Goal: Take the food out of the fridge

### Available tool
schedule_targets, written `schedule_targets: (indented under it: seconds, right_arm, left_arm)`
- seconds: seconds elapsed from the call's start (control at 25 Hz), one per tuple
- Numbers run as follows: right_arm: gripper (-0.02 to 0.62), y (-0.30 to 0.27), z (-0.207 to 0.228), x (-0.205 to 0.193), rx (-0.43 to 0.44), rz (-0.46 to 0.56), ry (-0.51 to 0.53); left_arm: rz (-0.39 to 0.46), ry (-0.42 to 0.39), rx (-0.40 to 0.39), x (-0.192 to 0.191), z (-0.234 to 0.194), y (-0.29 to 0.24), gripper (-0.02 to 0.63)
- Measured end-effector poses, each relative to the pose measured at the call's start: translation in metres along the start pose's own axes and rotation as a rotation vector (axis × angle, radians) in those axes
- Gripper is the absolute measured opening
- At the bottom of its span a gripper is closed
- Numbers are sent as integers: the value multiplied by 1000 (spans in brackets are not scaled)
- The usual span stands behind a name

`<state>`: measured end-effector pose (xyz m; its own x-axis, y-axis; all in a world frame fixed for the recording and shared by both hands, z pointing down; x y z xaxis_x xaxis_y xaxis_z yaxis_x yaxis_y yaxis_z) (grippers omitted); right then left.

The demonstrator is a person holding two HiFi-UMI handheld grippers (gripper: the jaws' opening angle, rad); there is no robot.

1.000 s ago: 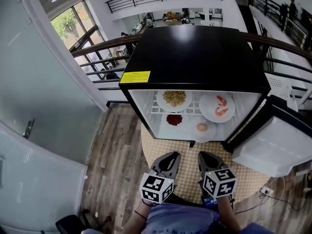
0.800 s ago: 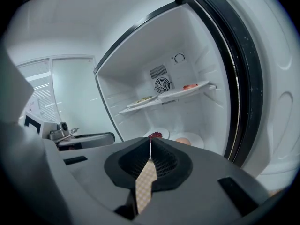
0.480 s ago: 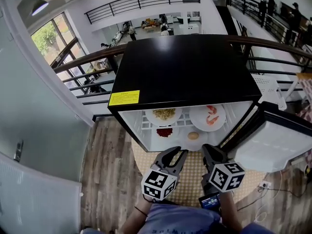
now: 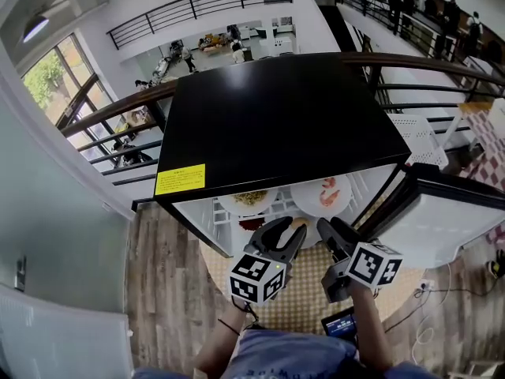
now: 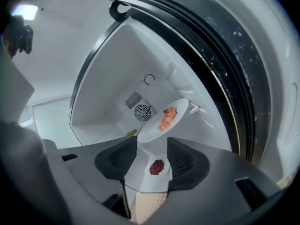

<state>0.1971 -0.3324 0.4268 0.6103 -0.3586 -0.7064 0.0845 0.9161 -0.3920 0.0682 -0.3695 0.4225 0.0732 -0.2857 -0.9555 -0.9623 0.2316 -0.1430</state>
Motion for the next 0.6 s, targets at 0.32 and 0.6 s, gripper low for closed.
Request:
schedule_targets:
  seconds: [0.32,0.6]
  right_arm:
    - [210,-20,3,11,9,9,-133]
    - [132,-23,10,11,-34,11,-202]
  left_arm:
    - [-28,-13,-52,-2,-1,-12,138]
    - [-46,1,-73,-8,-1,-8,138]
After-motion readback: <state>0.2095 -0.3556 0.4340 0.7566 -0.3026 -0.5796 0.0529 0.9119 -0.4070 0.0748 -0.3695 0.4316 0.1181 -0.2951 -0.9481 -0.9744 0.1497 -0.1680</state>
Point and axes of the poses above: the fingertips, and each gripper's own axes: y backward along the fingers, z to its right, x out of its top, the point moved 5 cm from there along y, backward along the fingers, and after that the axes turned 15 degrees about -x, right-handed, at the moved point
